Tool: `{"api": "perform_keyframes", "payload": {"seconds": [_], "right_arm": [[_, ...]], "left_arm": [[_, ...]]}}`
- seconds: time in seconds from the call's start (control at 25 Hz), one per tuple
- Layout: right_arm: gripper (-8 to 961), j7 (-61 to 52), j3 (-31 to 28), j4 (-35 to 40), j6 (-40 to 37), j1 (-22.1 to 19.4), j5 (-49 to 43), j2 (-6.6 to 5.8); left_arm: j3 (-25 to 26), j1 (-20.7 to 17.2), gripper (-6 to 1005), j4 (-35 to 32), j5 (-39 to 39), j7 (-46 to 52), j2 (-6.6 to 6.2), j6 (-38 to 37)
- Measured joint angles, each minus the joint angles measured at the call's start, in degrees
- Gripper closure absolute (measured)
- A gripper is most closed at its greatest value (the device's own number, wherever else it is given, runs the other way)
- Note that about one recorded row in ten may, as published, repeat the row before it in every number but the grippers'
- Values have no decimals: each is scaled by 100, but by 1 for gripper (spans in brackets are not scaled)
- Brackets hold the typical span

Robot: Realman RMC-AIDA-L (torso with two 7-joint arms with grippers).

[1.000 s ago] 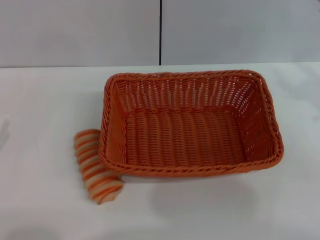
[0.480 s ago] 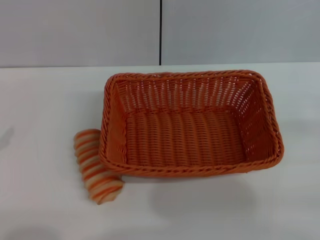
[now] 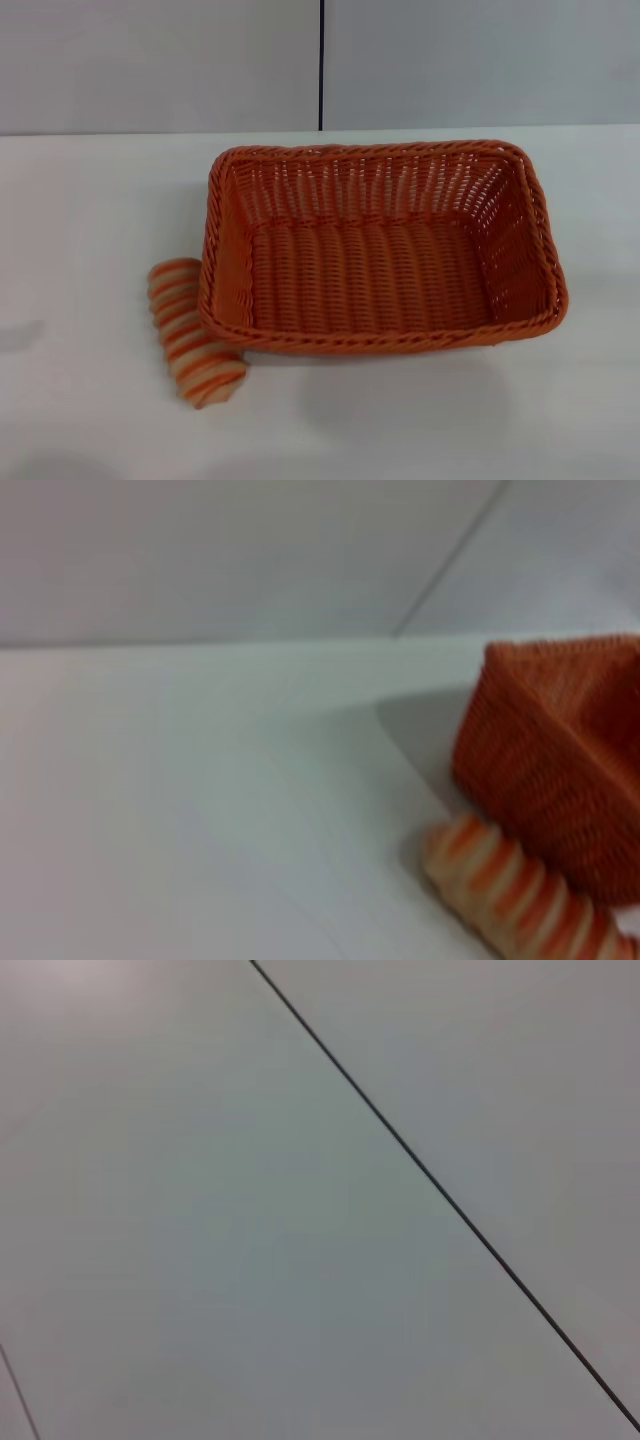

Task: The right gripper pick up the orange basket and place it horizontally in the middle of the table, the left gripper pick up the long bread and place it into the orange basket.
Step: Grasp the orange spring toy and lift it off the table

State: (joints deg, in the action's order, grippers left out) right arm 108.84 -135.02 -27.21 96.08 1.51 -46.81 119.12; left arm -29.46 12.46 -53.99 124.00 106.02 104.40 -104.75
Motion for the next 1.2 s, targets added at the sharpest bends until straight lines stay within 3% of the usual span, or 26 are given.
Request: {"api": "perform_keyframes", "payload": {"seconds": [0.12, 0.16, 0.2, 0.48, 0.68, 0.88, 1.0, 1.2], "right_arm": [[253, 35, -42, 30, 79, -53, 3, -1], [253, 36, -69, 69, 84, -59, 4, -2], [253, 38, -92, 111, 89, -56, 4, -3], [253, 117, -147, 322, 112, -12, 6, -3], [254, 126, -144, 348, 122, -38, 6, -3], [254, 198, -110, 384, 126, -37, -33, -4], [254, 205, -103, 417, 159, -18, -51, -3], [254, 239, -102, 453, 262, -14, -58, -16]], "left_arm": [[10, 74, 206, -7, 150, 1, 51, -17], [16, 288, 206, 2, 423, 12, 261, -32], [5, 381, 207, 21, 440, 52, 361, -28], [-45, 719, 207, 40, 758, 190, 816, 28], [-5, 726, 207, 54, 750, 11, 1081, 161], [11, 684, 208, 250, 720, -396, 1295, 378], [4, 675, 208, 511, 716, -667, 1354, 607], [24, 718, 208, 1046, 682, -1102, 1341, 939]]}}
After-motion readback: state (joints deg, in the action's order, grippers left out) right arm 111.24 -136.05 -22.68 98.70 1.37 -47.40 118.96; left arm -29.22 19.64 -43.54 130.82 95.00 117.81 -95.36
